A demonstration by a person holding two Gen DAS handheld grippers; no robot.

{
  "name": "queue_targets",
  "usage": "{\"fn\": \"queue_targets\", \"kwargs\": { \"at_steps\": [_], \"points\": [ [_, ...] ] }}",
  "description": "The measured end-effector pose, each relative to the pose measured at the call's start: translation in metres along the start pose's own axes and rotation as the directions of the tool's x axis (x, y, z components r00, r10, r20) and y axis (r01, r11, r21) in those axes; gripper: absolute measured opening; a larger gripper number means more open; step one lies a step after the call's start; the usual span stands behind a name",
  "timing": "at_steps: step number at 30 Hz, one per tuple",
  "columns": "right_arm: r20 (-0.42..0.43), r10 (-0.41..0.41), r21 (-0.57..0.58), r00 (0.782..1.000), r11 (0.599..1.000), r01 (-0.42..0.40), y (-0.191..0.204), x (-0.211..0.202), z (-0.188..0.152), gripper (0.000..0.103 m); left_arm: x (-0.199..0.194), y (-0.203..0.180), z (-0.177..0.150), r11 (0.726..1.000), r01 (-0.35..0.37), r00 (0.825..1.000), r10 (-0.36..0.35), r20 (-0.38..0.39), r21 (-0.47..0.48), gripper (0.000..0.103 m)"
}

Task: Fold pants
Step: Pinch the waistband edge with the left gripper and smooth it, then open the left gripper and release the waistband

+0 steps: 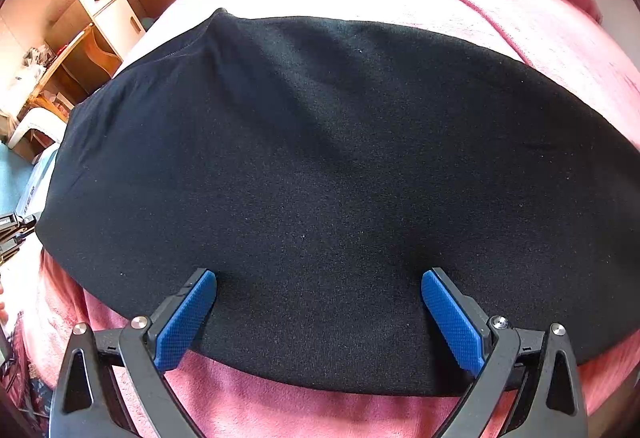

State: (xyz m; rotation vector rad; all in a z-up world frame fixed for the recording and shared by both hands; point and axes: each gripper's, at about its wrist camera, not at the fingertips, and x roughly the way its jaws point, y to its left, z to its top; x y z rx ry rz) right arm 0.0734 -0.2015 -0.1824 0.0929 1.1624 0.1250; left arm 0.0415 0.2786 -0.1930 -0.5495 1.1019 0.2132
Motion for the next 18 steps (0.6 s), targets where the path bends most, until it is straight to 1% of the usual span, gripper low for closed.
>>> {"fn": "queue_targets", "kwargs": {
  "at_steps": [1, 2, 3, 5, 6, 7, 10, 12, 13, 15, 18],
  "points": [
    [0.002, 0.000, -0.001, 1.000, 1.000, 0.000, 0.000, 0.001, -0.001, 0.103, -0.002, 0.001, 0.001, 1.000, -0.007, 1.000, 0.007, 0.006, -0.008, 0.018],
    [0.004, 0.002, 0.000, 1.000, 1.000, -0.002, 0.001, 0.000, -0.003, 0.103, -0.006, 0.002, 0.002, 0.999, -0.031, 0.999, 0.031, 0.018, -0.012, 0.026],
    [0.006, 0.004, 0.002, 1.000, 1.000, -0.004, 0.003, 0.000, -0.004, 0.103, -0.009, 0.002, 0.003, 0.998, -0.054, 0.998, 0.055, 0.028, -0.015, 0.031],
    [0.010, 0.005, -0.001, 1.000, 1.000, -0.005, 0.005, 0.002, -0.006, 0.103, -0.020, 0.001, 0.004, 0.994, -0.103, 0.993, 0.104, 0.056, -0.022, 0.032],
    [0.013, 0.006, -0.002, 1.000, 1.000, -0.006, 0.005, 0.000, -0.008, 0.103, -0.028, -0.002, 0.003, 0.992, -0.128, 0.988, 0.129, 0.085, -0.013, 0.032],
    [0.015, 0.009, -0.001, 1.000, 1.000, -0.009, 0.003, 0.000, -0.009, 0.103, -0.037, -0.007, 0.001, 0.991, -0.136, 0.984, 0.134, 0.116, 0.002, 0.032],
    [0.043, 0.035, 0.015, 0.998, 0.999, -0.036, -0.002, -0.012, -0.009, 0.102, -0.057, -0.034, -0.010, 0.991, -0.101, 0.980, 0.084, 0.179, 0.092, 0.032],
    [0.080, 0.053, 0.039, 0.995, 0.998, -0.057, -0.008, -0.025, -0.010, 0.101, -0.062, -0.059, -0.020, 0.980, -0.087, 0.978, 0.049, 0.203, 0.181, 0.032],
    [0.094, 0.057, 0.046, 0.994, 0.997, -0.062, -0.010, -0.031, -0.010, 0.101, -0.062, -0.071, -0.025, 0.972, -0.076, 0.979, 0.030, 0.200, 0.222, 0.032],
    [0.112, 0.054, 0.049, 0.992, 0.997, -0.060, -0.015, -0.040, -0.012, 0.101, -0.058, -0.091, -0.034, 0.960, -0.038, 0.986, -0.010, 0.168, 0.279, 0.032],
    [0.124, 0.043, 0.061, 0.991, 0.997, -0.051, -0.023, -0.049, -0.017, 0.100, -0.048, -0.118, -0.048, 0.939, -0.007, 0.991, -0.040, 0.129, 0.345, 0.032]
  ]
}}
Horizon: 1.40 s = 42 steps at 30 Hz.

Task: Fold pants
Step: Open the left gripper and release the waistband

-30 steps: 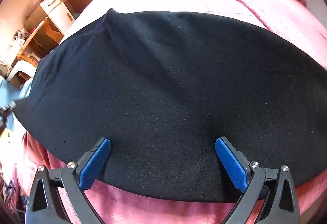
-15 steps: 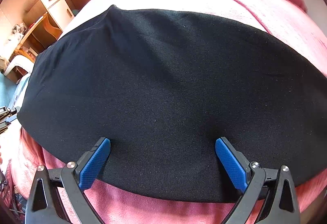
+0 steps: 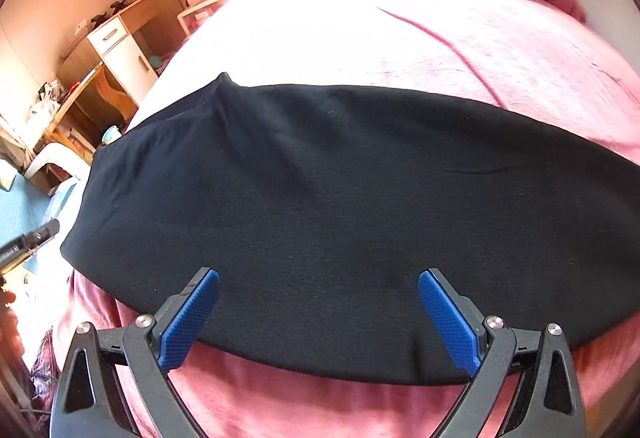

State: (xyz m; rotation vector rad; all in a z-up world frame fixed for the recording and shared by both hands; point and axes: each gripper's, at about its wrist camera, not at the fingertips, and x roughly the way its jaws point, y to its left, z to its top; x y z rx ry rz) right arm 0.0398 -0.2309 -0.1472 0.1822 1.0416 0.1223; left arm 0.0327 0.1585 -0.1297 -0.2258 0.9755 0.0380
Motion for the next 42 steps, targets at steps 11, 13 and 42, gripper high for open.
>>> {"fn": "queue_targets", "kwargs": {
  "at_steps": [11, 13, 42],
  "points": [
    [-0.049, -0.077, 0.072, 0.996, 0.994, 0.080, -0.034, 0.004, -0.014, 0.083, 0.019, -0.069, -0.010, 0.983, 0.063, 0.998, -0.058, -0.034, 0.171, 0.032],
    [-0.054, -0.088, 0.069, 0.995, 0.993, 0.092, -0.035, 0.006, -0.014, 0.081, 0.022, -0.075, -0.012, 0.980, 0.068, 0.997, -0.061, -0.042, 0.189, 0.032],
    [0.085, -0.030, 0.453, 0.996, 0.892, -0.012, -0.155, -0.068, 0.004, 0.081, 0.070, -0.084, -0.007, 0.985, 0.086, 0.986, -0.062, -0.157, 0.151, 0.037]
  ]
}}
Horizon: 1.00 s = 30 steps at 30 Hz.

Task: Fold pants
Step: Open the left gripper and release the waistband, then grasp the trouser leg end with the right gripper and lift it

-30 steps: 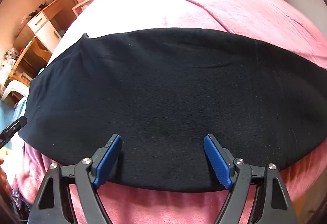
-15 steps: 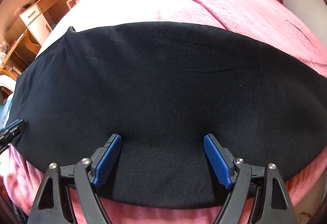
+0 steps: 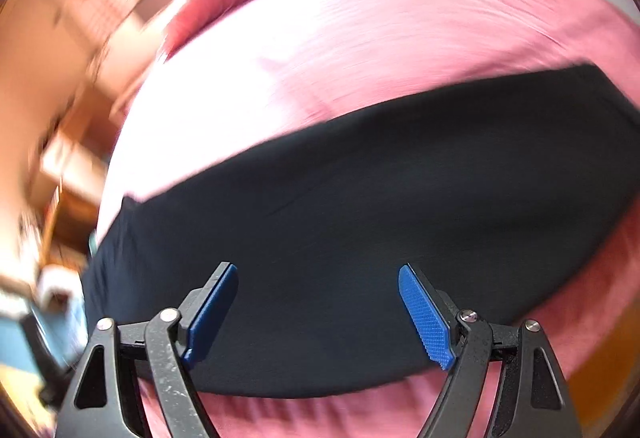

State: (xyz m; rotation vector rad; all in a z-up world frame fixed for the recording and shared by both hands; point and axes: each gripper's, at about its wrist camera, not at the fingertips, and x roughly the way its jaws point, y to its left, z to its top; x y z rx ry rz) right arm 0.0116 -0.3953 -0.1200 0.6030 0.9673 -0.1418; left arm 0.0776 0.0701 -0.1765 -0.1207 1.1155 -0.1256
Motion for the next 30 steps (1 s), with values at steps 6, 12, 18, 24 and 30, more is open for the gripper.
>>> {"fn": "queue_targets", "kwargs": {
  "at_steps": [6, 12, 18, 24, 30],
  "points": [
    [0.119, -0.027, 0.320, 0.992, 0.947, -0.013, -0.117, -0.057, 0.009, 0.068, 0.003, -0.002, 0.001, 1.000, 0.001, 1.000, -0.001, 0.002, 0.009, 0.042],
    [0.231, -0.012, 0.586, 0.973, 0.800, -0.129, -0.214, -0.082, -0.004, 0.066, 0.003, -0.010, 0.000, 1.000, 0.014, 1.000, -0.014, -0.005, -0.011, 0.046],
    [0.297, 0.046, 0.689, 0.954, 0.681, -0.248, -0.262, -0.070, -0.004, 0.051, 0.004, -0.008, 0.005, 0.999, 0.038, 0.999, -0.039, -0.017, -0.028, 0.054],
    [0.331, 0.057, 0.715, 0.942, 0.636, -0.290, -0.275, -0.049, -0.004, 0.042, 0.006, -0.011, 0.009, 0.998, 0.037, 0.999, -0.038, -0.032, -0.043, 0.056],
    [0.317, 0.037, 0.703, 0.948, 0.662, -0.261, -0.275, -0.043, 0.022, 0.021, 0.009, -0.017, 0.016, 0.999, 0.025, 0.998, -0.027, -0.051, -0.036, 0.062]
  ]
}}
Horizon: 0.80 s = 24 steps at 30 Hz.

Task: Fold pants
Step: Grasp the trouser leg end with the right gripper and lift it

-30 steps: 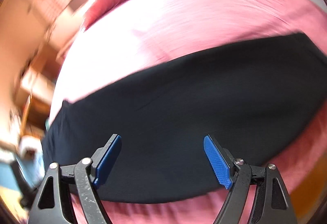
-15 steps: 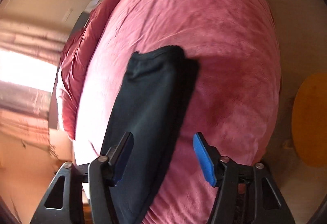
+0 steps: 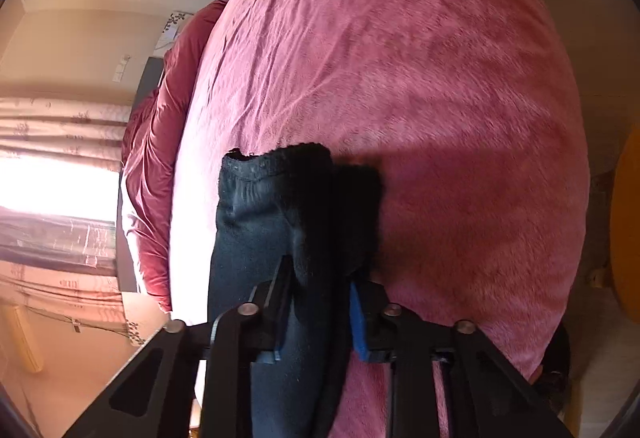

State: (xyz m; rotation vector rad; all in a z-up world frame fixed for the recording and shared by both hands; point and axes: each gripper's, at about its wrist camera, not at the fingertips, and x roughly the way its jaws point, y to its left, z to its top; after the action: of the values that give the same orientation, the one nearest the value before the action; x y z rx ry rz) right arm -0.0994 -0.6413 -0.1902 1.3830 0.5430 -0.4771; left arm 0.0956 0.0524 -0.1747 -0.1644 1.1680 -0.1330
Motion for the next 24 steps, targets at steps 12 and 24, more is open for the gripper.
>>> {"fn": "queue_targets", "kwargs": {
  "at_steps": [12, 24],
  "points": [
    [-0.049, 0.106, -0.408, 0.993, 0.906, -0.116, 0.122, -0.032, -0.030, 0.016, -0.010, -0.006, 0.005, 1.000, 0.001, 1.000, 0.000, 0.002, -0.026, 0.060],
    [-0.339, 0.082, -0.659, 0.937, 0.690, -0.299, 0.200, -0.003, -0.175, 0.016, -0.040, -0.003, 0.017, 0.969, 0.232, 0.973, -0.231, 0.026, -0.079, 0.050]
  ]
}}
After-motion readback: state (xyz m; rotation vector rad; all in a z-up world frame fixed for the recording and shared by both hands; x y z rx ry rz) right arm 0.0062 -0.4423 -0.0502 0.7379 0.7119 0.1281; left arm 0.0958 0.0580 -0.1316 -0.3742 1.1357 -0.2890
